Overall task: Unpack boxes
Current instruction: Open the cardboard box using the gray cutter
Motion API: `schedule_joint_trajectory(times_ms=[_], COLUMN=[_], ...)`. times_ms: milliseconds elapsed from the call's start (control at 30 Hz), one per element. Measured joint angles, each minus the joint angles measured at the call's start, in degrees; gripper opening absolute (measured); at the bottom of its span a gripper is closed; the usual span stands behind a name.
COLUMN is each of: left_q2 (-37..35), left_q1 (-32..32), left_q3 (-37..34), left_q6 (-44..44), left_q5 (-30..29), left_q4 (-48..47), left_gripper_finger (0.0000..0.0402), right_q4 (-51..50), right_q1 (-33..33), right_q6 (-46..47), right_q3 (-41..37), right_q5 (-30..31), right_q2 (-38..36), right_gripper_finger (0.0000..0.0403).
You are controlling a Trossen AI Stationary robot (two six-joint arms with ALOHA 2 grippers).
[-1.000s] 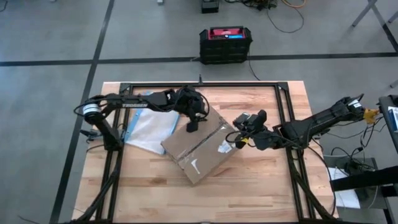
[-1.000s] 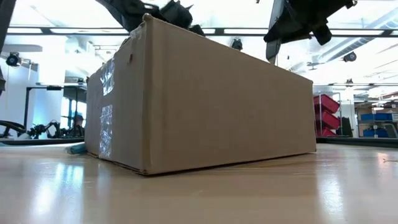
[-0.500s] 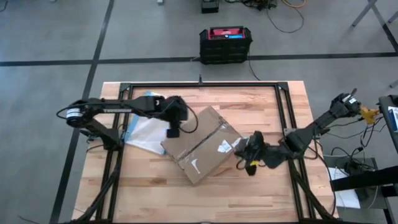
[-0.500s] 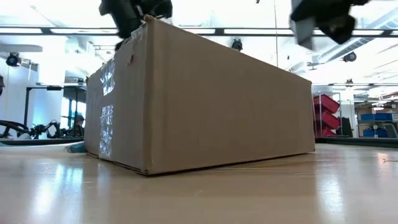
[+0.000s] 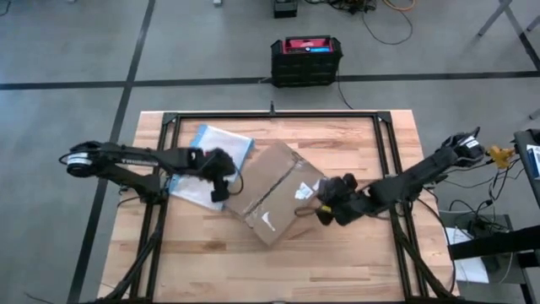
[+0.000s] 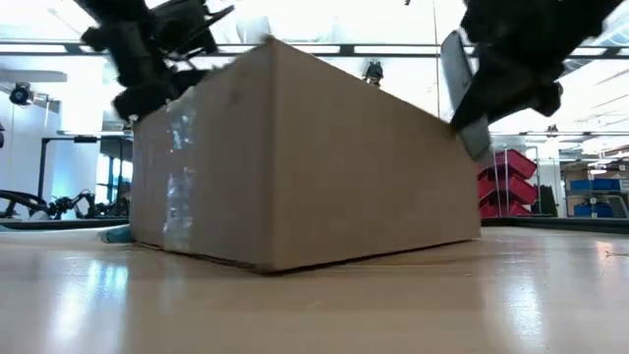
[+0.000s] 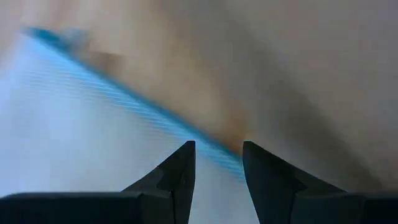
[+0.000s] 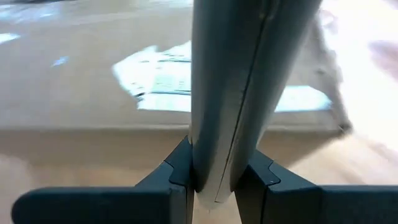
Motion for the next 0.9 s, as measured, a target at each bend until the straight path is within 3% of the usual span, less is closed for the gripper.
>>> schedule_joint_trajectory(times_ms=[233,367,467,567,700,800,900], left_q2=[3.88,8.32,11.89,12.88,11.71,10.00,9.67], left_q1=[-12.42,-17.87,-20.15,-20.99,-23.46,-26.61,-30.15], left_q3=[-4.25,-3.04,0.84,6.54,14.20,18.05,18.56], left_q6=[-9.24,-10.90,-10.10,-10.72,-12.59,-12.20,-7.45], left_q5=[-0.44,-1.47,-1.47,-3.93,-11.86,-17.18,-18.28], left_q4=[15.53,27.61,28.08,14.55,-1.19,0.62,12.41], left_gripper_finger=[0.0118,0.0118,0.0118,0.0119,0.0119,0.0119,0.0119], right_q4=[0.04,2.41,5.07,2.50,1.99,3.29,6.52], right_q1=[-14.86,-22.83,-26.25,-25.77,-20.57,-14.17,-7.09], right_q6=[-16.79,-28.22,-36.30,-40.23,-44.51,-44.28,-42.80], right_q3=[-0.04,-0.05,-0.06,0.92,1.95,1.95,1.52], right_q5=[-0.18,-1.39,-4.82,-5.59,-10.72,-13.13,-13.51], right_q2=[-2.92,-3.30,-3.91,-6.67,-11.78,-14.17,-14.39], right_gripper_finger=[0.0056,0.0056,0.0056,0.0056,0.0056,0.0056,0.0056])
